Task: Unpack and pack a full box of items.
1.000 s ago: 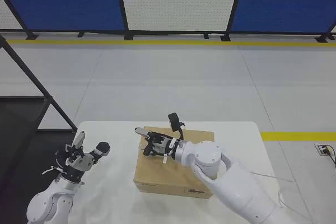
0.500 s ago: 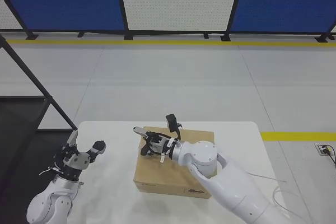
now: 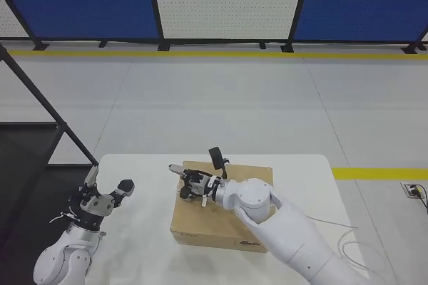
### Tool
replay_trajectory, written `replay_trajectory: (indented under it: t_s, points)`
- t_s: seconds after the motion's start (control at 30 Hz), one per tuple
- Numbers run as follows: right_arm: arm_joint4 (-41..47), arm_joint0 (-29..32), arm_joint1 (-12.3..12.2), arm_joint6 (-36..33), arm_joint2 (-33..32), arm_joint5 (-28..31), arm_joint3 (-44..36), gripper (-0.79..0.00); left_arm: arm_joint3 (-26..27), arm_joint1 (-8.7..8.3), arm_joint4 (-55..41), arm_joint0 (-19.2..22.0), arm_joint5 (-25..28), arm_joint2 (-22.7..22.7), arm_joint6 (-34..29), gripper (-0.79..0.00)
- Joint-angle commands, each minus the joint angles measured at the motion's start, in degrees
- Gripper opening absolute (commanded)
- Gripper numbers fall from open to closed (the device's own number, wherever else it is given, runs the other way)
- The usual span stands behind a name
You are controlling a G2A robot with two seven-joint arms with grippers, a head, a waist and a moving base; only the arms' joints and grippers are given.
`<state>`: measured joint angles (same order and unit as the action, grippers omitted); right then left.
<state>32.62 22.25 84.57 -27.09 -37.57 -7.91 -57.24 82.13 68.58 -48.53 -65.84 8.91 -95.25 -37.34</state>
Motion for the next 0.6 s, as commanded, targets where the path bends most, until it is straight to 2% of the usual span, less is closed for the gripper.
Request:
replay_trajectory:
  t_s: [0.0, 0.23, 0.57]
  points:
    - [-0.7, 0.8, -0.3, 0.1, -0.9, 0.1, -0.5, 0.0, 0.0, 0.0, 0.0, 0.0, 0.0, 0.0, 0.0, 0.0]
    - [-3.7, 5.3, -2.2, 0.6, -5.9, -0.3, -4.6, 0.0, 0.0, 0.0, 0.0, 0.0, 0.0, 0.0, 0.0, 0.0]
    - [-10.3, 13.9, -5.8, -0.3, -14.2, -3.9, -16.3, 0.0, 0.0, 0.0, 0.0, 0.0, 0.0, 0.0, 0.0, 0.0]
